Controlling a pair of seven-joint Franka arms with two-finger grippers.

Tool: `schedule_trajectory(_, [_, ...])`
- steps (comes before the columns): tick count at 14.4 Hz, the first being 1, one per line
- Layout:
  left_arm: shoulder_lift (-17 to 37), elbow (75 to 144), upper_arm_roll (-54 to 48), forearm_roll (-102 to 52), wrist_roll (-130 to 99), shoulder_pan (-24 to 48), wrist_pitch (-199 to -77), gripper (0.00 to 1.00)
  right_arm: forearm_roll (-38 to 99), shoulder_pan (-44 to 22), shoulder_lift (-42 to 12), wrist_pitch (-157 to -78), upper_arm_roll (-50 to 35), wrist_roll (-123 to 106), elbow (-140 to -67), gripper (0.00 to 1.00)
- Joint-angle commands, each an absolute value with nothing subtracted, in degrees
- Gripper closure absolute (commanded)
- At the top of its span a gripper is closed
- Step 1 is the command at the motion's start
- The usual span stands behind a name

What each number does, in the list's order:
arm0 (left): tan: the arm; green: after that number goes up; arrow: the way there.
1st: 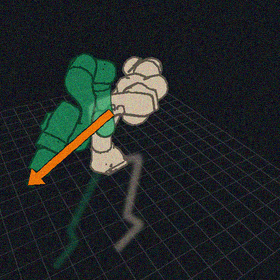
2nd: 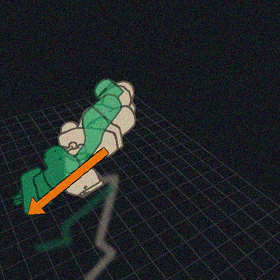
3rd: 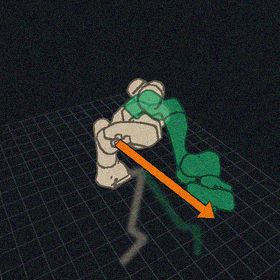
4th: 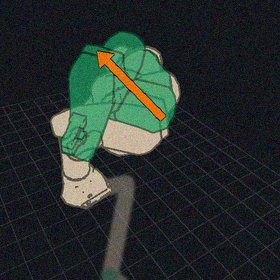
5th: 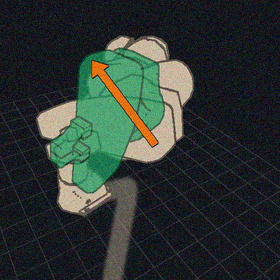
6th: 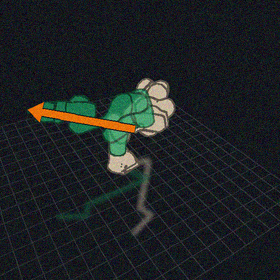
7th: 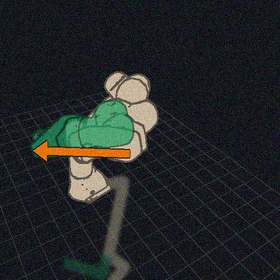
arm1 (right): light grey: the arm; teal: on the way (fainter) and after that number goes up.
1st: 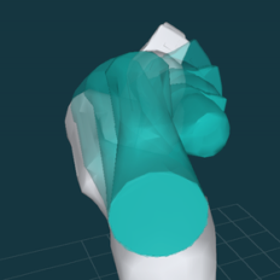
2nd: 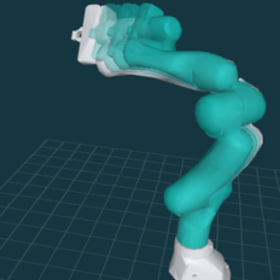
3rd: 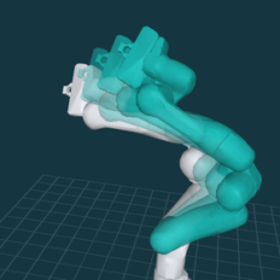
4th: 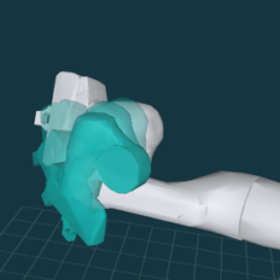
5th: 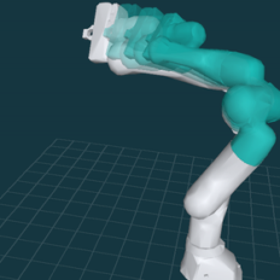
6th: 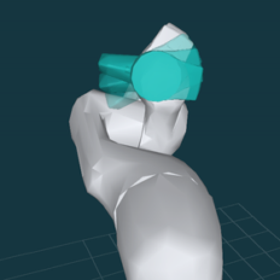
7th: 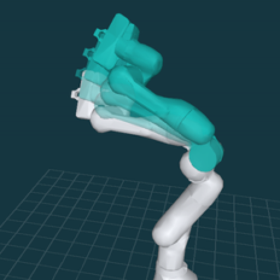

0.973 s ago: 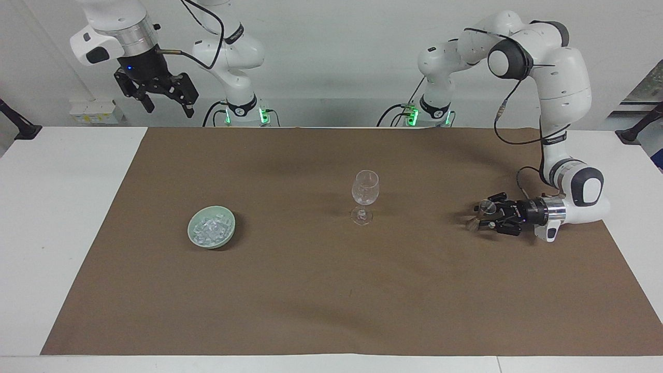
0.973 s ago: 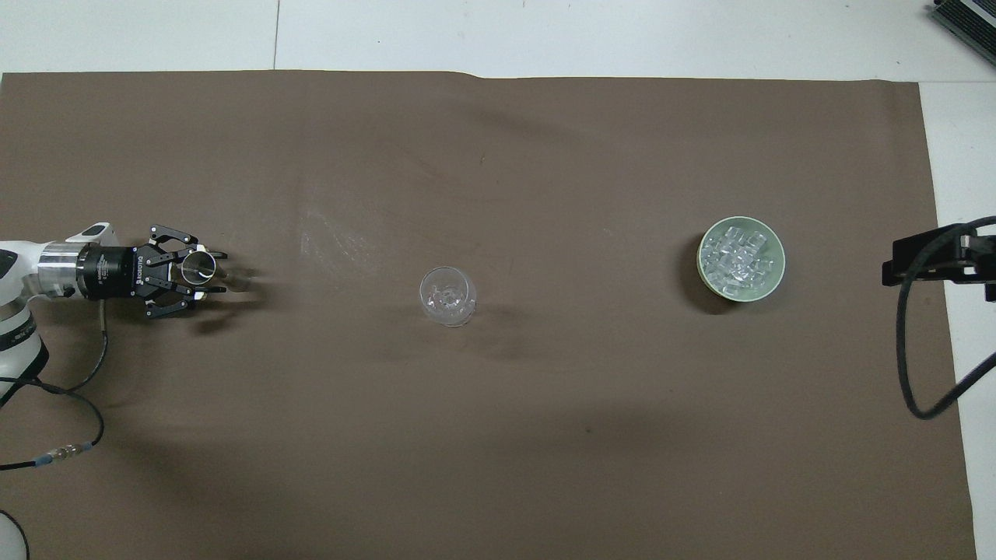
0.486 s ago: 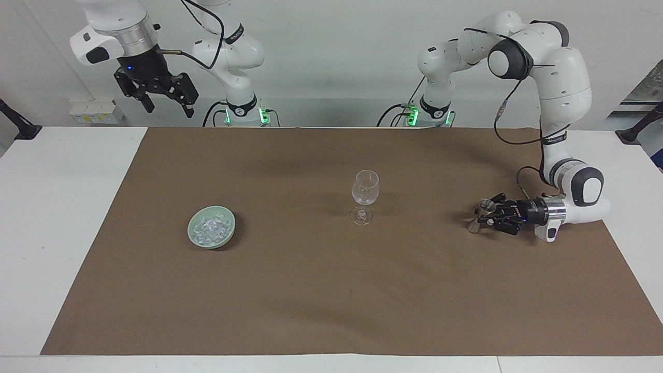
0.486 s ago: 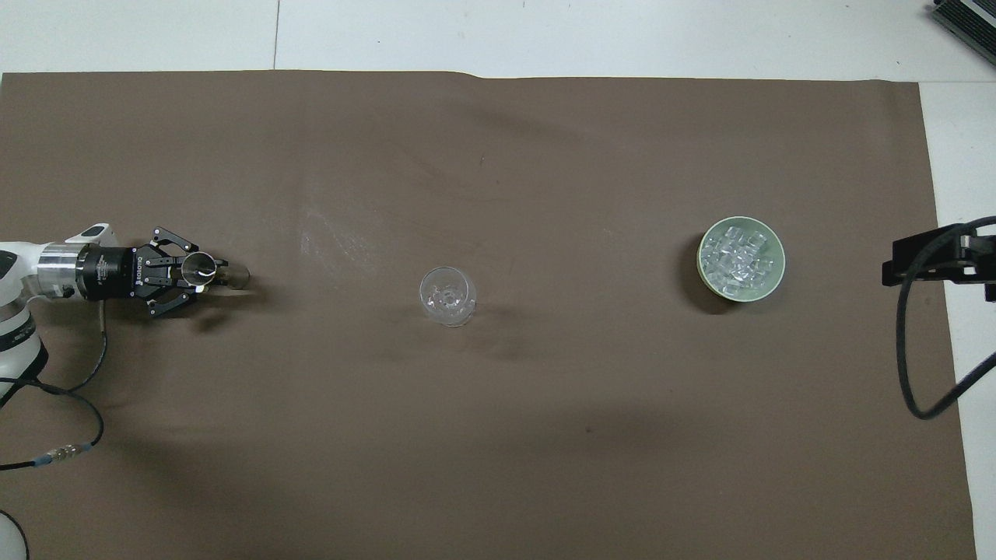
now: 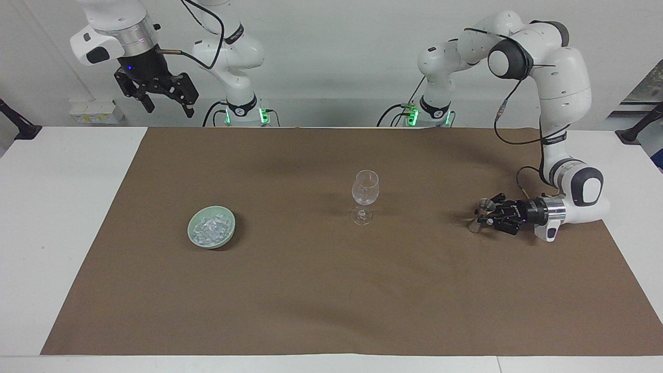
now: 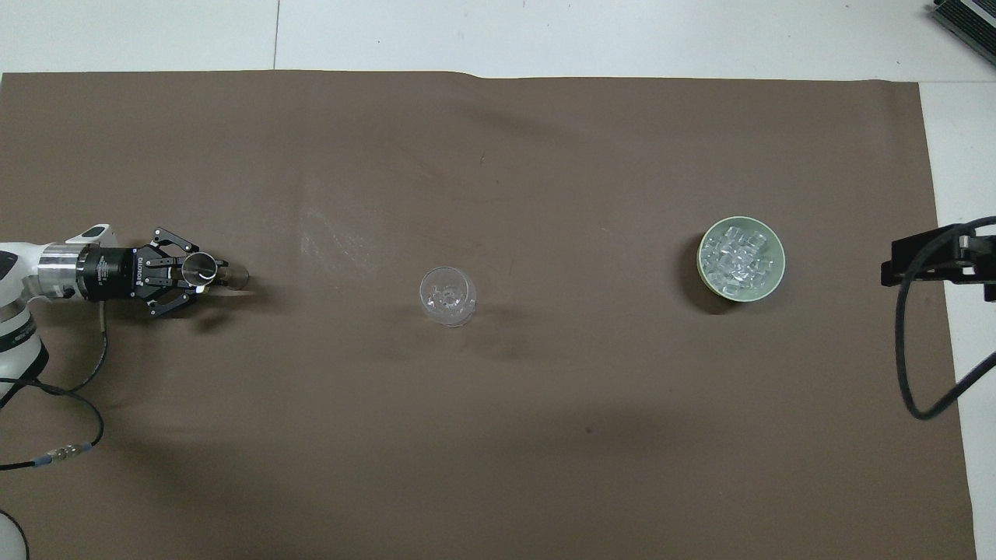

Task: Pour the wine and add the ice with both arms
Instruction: 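Lift the metal cup with the left gripper toward the wine glass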

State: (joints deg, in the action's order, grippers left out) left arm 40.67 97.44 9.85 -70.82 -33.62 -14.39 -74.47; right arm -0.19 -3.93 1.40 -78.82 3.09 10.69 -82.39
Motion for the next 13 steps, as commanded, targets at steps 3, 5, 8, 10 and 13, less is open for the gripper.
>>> schedule_trajectory(3, [39.5,99.2,10.3,-71.5,-33.2,-14.3,-74.5,1.00,0.7,-3.0,2.4,-78.2,2.6,8.7,-83.5,0.00])
schedule_trajectory(5, [39.5,99.0,10.4,-71.6,-33.7,-14.5,-73.7,1.00,0.7,-3.1,2.4,-78.2,2.6,8.8,-83.5,0.00])
schedule_trajectory(8, [39.0,98.1,10.4,-71.6,-35.8,-14.7,-73.0,1.00,0.7,-3.1,2.4,-78.0,2.6,8.8,-83.5,0.00])
schedule_trajectory(10, [38.5,97.7,10.6,-71.6,-36.6,-14.7,-72.2,1.00,0.7,-3.0,2.4,-78.0,2.7,8.8,-83.5,0.00])
schedule_trajectory(13, [36.2,97.7,10.7,-71.5,-38.3,-14.7,-71.7,1.00,0.7,-3.0,2.4,-78.0,2.6,8.8,-83.5,0.00])
